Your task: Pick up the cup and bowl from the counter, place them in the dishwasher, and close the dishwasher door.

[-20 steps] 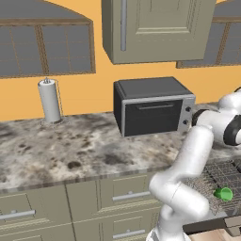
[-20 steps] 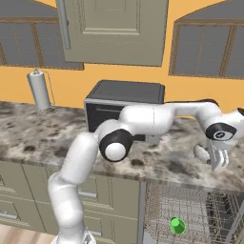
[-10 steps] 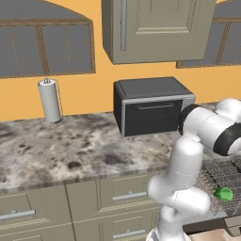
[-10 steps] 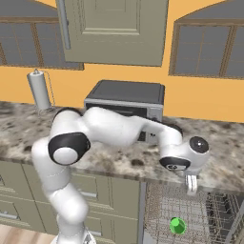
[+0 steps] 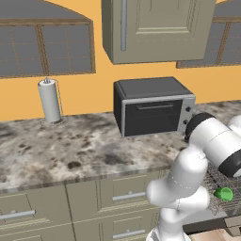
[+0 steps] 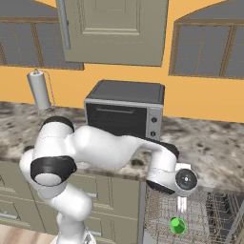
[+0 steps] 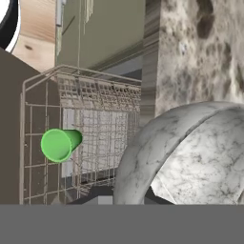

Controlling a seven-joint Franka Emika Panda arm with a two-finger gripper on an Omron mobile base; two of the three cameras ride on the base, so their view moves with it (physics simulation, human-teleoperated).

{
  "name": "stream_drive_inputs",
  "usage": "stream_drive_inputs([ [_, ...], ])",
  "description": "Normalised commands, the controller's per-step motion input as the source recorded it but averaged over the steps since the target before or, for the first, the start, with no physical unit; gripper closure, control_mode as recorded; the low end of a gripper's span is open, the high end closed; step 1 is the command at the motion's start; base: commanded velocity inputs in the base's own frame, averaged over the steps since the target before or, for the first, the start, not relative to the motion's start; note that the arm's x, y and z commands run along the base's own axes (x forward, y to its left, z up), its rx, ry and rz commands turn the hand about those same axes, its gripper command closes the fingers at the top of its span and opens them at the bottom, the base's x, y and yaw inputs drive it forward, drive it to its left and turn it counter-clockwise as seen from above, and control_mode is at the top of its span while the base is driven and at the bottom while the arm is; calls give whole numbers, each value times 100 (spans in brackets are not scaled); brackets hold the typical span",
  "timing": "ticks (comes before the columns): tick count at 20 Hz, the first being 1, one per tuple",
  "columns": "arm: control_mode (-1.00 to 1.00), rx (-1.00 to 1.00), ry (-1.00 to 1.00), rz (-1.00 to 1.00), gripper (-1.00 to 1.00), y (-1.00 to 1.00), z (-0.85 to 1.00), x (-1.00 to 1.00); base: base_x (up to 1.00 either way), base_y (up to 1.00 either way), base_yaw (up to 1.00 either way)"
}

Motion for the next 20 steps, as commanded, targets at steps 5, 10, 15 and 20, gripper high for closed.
stream_drive_inputs([
  [5,-100,4,-16,-1,100,0,13,-29,0,0,0],
  [10,-100,-3,-4,0,100,0,-3,-13,0,0,0],
  [15,-100,-10,0,0,100,0,-23,0,0,0,0],
  [20,-100,-9,0,0,100,0,-36,0,0,0,0],
])
